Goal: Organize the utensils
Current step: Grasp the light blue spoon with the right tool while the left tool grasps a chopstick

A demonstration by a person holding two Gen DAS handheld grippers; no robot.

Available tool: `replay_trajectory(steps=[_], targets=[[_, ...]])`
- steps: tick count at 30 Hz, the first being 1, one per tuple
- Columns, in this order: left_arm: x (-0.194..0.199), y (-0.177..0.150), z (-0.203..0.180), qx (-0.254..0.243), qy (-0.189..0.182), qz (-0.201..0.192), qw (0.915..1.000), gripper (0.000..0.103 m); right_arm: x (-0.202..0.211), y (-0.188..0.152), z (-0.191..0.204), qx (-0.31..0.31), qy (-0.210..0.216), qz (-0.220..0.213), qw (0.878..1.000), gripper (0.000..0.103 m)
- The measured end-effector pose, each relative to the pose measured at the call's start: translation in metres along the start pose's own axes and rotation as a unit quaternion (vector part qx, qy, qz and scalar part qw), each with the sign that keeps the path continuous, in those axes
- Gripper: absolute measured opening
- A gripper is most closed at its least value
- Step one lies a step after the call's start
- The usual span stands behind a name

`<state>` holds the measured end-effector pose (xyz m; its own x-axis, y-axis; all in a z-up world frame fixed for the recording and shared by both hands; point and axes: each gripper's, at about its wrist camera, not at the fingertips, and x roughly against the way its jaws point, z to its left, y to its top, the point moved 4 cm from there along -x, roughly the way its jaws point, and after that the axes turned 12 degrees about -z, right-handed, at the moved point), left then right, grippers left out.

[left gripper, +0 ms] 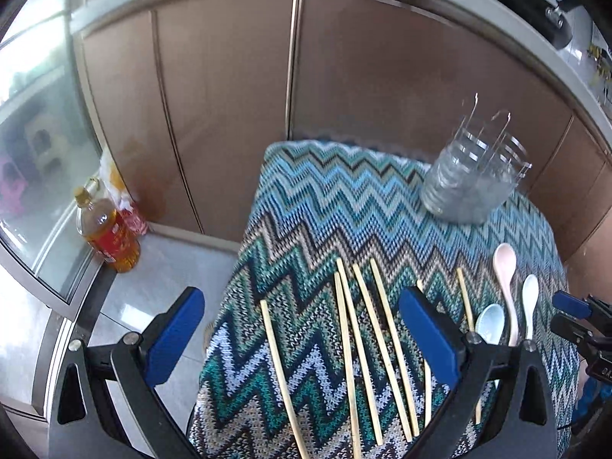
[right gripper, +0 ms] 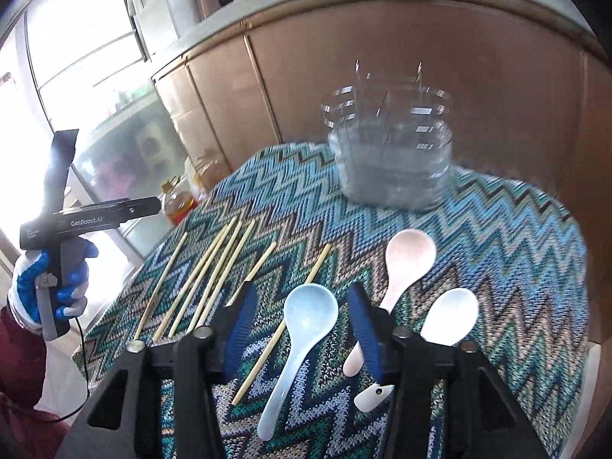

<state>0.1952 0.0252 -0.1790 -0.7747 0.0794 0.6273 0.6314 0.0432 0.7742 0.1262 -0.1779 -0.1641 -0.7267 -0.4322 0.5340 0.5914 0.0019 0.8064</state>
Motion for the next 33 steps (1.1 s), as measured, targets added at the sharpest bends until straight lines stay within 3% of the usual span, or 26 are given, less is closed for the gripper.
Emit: replay_trajectory(steps=[4,8,10,15,24,33], targets=[[-0.019,-0.004,-0.004,-0.001,-0.004,0.027,0.9996,0.1,-0.017,-0.005,-0.009,-0.005,0.011,0.025,1.0,0.034],[-0.034,-0.01,-0.008,-0.008,-0.013,0.056,0.9983,0.074,-0.029,-0.009,-0.013,-0.003,0.02,0.039,0.999,0.03],[-0.04,-0.014,-0.008,-0.012,-0.016,0.069,0.9974,0.068,-0.033,-0.01,-0.014,-0.001,0.023,0.045,0.999,0.03],[-0.048,-0.021,-0.012,-0.023,-0.032,0.095,0.9947,0.04,-0.042,-0.013,-0.015,0.005,0.029,0.058,0.998,0.029],[-0.062,-0.033,-0.019,-0.037,-0.048,0.128,0.99,0.021,-0.055,-0.019,-0.022,0.005,0.034,0.08,0.996,0.028],[-0.077,-0.041,-0.023,-0.041,-0.058,0.151,0.986,0.019,-0.065,-0.022,-0.025,0.009,0.033,0.093,0.995,0.028]])
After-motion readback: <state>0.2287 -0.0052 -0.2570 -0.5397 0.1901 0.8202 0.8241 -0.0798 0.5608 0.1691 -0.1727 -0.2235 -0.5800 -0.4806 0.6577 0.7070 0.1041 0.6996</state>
